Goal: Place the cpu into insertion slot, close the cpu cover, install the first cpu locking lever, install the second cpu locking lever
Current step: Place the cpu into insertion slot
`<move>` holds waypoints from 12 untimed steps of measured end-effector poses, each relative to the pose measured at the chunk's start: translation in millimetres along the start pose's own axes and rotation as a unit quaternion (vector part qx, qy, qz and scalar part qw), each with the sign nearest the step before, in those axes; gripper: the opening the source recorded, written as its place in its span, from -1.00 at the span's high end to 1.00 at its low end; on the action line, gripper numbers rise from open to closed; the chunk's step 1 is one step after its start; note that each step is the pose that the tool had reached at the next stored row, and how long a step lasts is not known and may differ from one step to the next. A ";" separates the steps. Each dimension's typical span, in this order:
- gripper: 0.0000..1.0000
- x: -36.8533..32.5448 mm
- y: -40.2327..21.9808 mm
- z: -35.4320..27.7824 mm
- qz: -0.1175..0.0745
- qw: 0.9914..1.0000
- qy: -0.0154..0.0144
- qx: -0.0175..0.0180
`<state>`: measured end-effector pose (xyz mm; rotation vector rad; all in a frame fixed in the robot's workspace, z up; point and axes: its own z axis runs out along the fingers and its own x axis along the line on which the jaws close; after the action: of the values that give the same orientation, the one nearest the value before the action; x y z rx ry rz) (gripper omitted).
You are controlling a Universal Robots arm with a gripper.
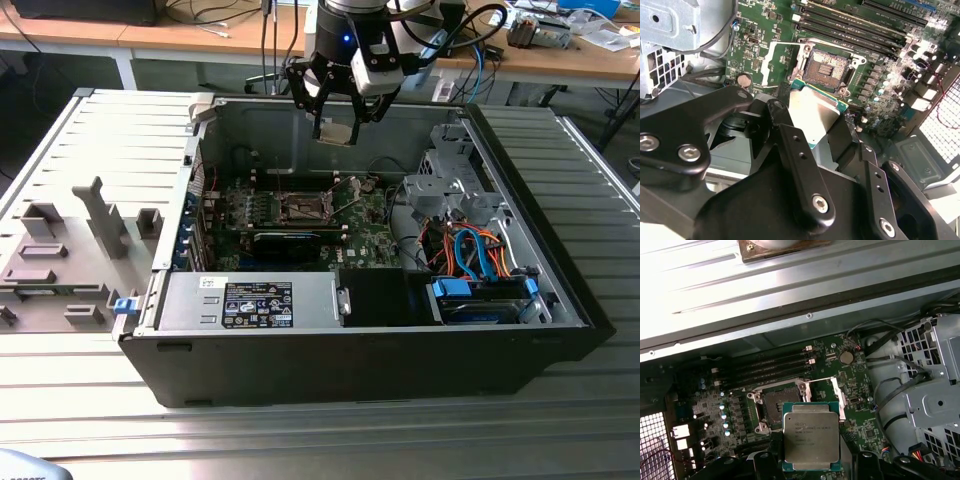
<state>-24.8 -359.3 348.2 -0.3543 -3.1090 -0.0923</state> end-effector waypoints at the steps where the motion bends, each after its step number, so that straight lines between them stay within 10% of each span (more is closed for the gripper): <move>1: -0.08 0.0 0.0 0.0 0.000 1.000 0.000 0.000; 12: -0.08 0.0 0.0 0.1 0.004 1.000 0.000 0.000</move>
<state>-24.8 -359.3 348.1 -0.3659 -3.1081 -0.0910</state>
